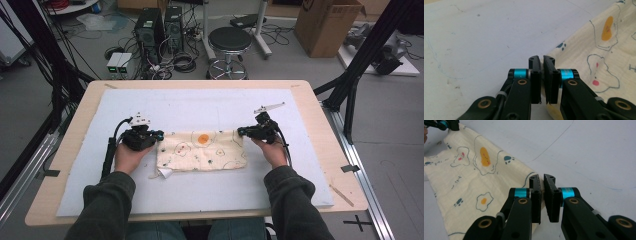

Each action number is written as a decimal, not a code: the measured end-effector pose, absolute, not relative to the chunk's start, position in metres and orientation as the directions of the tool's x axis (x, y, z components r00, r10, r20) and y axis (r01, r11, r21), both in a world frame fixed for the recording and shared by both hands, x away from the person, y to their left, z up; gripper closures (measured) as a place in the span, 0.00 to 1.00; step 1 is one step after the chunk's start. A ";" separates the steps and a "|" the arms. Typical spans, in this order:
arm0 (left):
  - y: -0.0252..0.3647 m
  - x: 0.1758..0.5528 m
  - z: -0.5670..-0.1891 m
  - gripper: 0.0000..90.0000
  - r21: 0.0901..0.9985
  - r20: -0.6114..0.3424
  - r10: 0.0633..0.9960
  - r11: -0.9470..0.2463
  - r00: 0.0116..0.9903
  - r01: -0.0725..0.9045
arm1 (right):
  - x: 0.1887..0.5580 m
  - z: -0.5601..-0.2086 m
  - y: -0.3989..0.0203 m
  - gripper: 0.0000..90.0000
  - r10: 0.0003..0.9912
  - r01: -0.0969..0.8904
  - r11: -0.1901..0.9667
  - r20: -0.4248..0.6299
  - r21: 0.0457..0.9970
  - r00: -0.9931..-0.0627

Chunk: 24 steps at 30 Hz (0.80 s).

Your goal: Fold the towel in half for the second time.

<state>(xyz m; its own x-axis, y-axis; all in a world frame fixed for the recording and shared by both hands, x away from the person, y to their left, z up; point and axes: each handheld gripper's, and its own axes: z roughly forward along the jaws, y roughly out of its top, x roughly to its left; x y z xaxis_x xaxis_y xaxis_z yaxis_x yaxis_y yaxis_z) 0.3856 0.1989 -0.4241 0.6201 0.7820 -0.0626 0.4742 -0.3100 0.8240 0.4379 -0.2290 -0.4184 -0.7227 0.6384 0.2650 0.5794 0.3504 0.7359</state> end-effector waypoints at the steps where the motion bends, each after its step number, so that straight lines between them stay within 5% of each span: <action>1: 0.200 0.385 -0.424 0.94 0.819 -0.059 0.775 -0.323 0.630 0.474 | 0.436 -0.419 -0.229 0.94 0.634 0.575 0.351 0.265 0.739 -0.727; 24: 0.195 0.373 -0.410 0.93 0.861 -0.029 0.741 -0.323 0.671 0.393 | 0.404 -0.407 -0.243 0.94 0.588 0.512 0.324 0.255 0.795 -0.768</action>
<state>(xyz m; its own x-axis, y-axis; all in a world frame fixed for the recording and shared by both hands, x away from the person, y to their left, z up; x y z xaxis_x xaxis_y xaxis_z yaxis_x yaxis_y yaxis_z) 0.3730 0.1955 -0.4103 0.6712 0.7407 -0.0291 0.3934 -0.3225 0.8609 0.4042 -0.2430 -0.4066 -0.7679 0.5877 0.2548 0.5121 0.3243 0.7953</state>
